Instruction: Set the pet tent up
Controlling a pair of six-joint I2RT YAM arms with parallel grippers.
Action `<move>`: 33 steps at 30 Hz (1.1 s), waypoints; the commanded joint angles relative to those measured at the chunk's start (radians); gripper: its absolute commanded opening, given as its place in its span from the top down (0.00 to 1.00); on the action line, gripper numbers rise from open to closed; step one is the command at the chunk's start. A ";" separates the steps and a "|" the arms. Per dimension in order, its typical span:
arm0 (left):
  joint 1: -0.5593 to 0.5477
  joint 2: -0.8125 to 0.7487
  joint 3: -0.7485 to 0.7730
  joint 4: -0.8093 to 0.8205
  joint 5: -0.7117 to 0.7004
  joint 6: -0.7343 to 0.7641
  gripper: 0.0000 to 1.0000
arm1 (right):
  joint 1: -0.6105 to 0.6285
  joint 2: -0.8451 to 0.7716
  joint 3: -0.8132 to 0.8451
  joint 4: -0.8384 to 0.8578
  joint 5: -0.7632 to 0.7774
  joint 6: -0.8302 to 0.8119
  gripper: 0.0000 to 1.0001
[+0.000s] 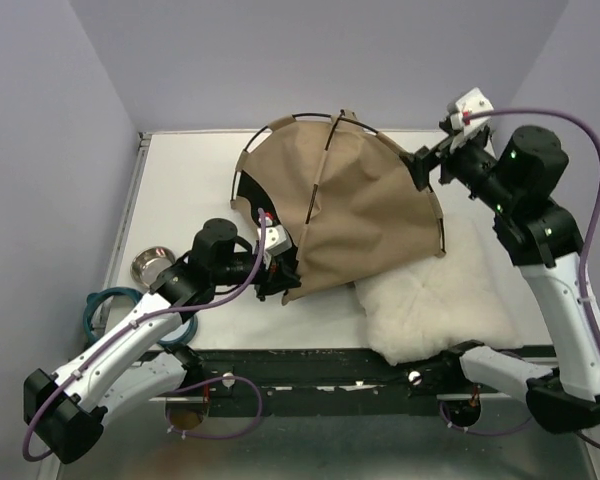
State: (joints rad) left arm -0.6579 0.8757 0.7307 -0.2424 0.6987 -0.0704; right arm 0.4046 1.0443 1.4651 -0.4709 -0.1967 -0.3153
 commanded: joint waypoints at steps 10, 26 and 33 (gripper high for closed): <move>0.000 -0.047 0.058 -0.044 -0.073 0.333 1.00 | -0.168 0.471 0.349 -0.294 -0.486 -0.067 0.08; 0.089 -0.090 0.329 -0.006 -0.530 0.075 0.26 | -0.174 0.352 0.387 -0.017 -0.318 0.237 0.99; 0.122 -0.040 0.473 0.212 -0.737 -0.025 0.01 | -0.153 0.145 0.253 0.077 0.099 0.310 0.99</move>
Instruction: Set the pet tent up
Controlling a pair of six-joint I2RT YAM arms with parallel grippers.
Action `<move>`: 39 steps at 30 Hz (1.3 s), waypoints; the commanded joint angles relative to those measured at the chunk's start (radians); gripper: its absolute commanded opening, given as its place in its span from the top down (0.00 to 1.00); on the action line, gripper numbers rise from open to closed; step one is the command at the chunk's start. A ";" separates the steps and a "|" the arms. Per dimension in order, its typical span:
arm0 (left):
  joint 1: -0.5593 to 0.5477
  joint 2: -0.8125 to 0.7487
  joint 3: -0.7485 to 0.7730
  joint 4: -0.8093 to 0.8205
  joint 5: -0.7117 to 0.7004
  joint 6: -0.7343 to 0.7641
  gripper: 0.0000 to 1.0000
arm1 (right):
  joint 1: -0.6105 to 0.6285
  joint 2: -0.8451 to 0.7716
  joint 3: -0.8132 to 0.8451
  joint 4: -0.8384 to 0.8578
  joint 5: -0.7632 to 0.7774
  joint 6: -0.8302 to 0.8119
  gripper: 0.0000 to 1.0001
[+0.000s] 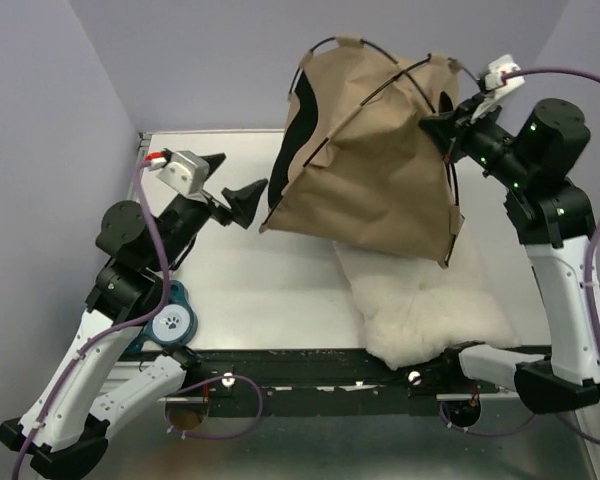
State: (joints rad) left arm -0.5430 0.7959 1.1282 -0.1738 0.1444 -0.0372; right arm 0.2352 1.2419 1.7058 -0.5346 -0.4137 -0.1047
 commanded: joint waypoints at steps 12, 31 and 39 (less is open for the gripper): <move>0.023 0.187 0.214 0.108 -0.330 -0.087 0.01 | 0.246 -0.032 -0.015 0.017 0.708 0.575 0.79; 0.117 0.371 0.231 -0.161 0.557 -0.317 0.01 | -0.419 0.392 0.544 -0.862 -0.298 -0.684 0.00; -0.080 0.526 0.171 -0.017 0.411 -0.388 0.01 | -0.490 0.346 0.135 -0.814 -0.261 -0.954 0.00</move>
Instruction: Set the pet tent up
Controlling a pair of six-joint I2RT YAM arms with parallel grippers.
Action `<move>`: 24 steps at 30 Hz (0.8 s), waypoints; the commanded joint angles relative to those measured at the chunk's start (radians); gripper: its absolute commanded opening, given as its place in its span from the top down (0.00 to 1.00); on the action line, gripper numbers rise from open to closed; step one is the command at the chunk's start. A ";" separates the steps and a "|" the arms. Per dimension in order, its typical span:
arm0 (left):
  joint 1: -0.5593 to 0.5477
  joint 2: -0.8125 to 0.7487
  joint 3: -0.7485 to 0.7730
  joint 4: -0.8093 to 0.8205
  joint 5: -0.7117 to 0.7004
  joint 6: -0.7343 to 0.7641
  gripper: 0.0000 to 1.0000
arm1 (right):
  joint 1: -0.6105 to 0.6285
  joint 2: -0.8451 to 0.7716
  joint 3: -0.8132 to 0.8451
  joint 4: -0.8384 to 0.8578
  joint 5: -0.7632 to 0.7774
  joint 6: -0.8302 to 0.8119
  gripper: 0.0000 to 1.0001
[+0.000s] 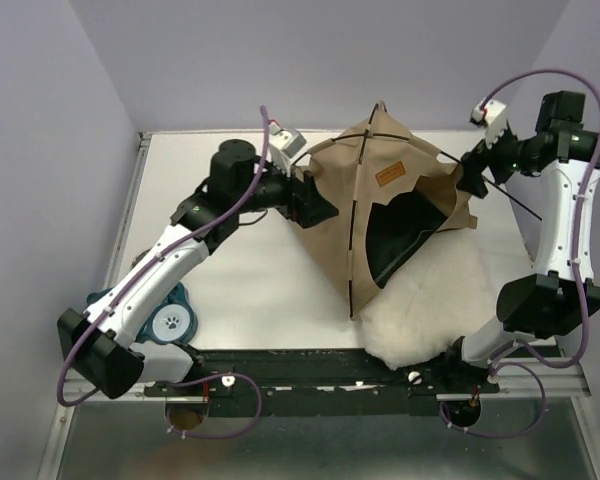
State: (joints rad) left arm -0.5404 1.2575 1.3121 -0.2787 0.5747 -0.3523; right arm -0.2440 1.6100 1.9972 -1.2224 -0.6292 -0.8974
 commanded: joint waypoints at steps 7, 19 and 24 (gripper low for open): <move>-0.139 0.238 0.018 0.191 -0.050 -0.157 0.03 | -0.011 0.122 -0.066 -0.213 -0.107 -0.195 0.20; 0.155 0.299 0.398 -0.100 -0.041 0.174 0.90 | 0.073 -0.103 -0.016 -0.220 -0.447 0.196 0.99; 0.227 0.428 0.628 -0.316 0.008 0.373 0.88 | 0.296 -0.270 -0.383 0.418 -0.591 0.880 0.99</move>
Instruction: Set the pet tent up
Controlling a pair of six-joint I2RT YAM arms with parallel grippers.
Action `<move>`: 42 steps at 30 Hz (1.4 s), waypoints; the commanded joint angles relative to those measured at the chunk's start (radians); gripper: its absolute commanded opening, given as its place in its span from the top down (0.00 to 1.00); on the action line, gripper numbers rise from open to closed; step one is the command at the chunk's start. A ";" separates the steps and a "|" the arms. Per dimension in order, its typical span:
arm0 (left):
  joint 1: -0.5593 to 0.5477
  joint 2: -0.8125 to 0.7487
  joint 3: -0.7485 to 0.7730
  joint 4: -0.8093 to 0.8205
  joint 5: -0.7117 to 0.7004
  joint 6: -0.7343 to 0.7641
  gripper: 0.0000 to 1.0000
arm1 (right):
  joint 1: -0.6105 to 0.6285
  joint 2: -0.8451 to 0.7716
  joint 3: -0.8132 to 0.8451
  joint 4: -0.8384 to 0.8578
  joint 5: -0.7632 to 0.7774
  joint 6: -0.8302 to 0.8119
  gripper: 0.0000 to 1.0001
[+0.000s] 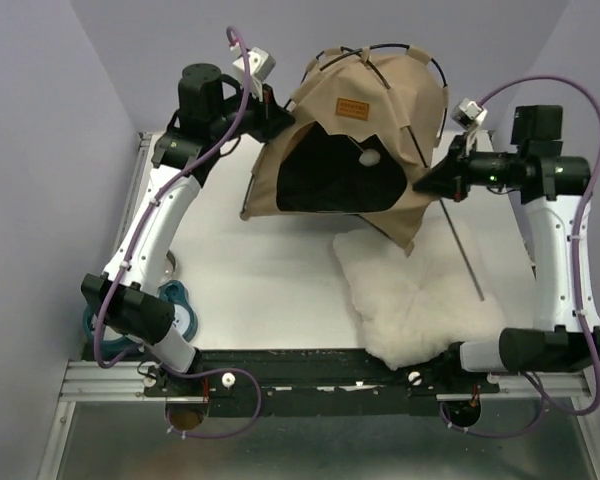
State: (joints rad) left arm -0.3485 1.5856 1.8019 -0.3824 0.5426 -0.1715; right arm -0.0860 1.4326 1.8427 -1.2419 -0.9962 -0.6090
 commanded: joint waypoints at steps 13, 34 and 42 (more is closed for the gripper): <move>0.227 -0.003 -0.025 0.052 0.184 -0.049 0.01 | 0.384 -0.072 -0.516 1.047 0.364 1.428 0.99; 0.026 -0.746 -0.880 0.211 0.221 -0.135 0.01 | 0.542 -0.056 -0.454 1.116 0.612 1.329 0.99; 0.307 -0.656 -0.702 0.278 0.150 -0.088 0.01 | 0.540 -0.311 -0.556 0.977 0.789 1.253 0.99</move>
State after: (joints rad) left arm -0.1005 0.9005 1.0073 -0.1677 0.7399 -0.2935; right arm 0.4583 1.2491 1.3014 -0.2611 -0.3767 0.6651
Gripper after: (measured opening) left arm 0.988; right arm 0.062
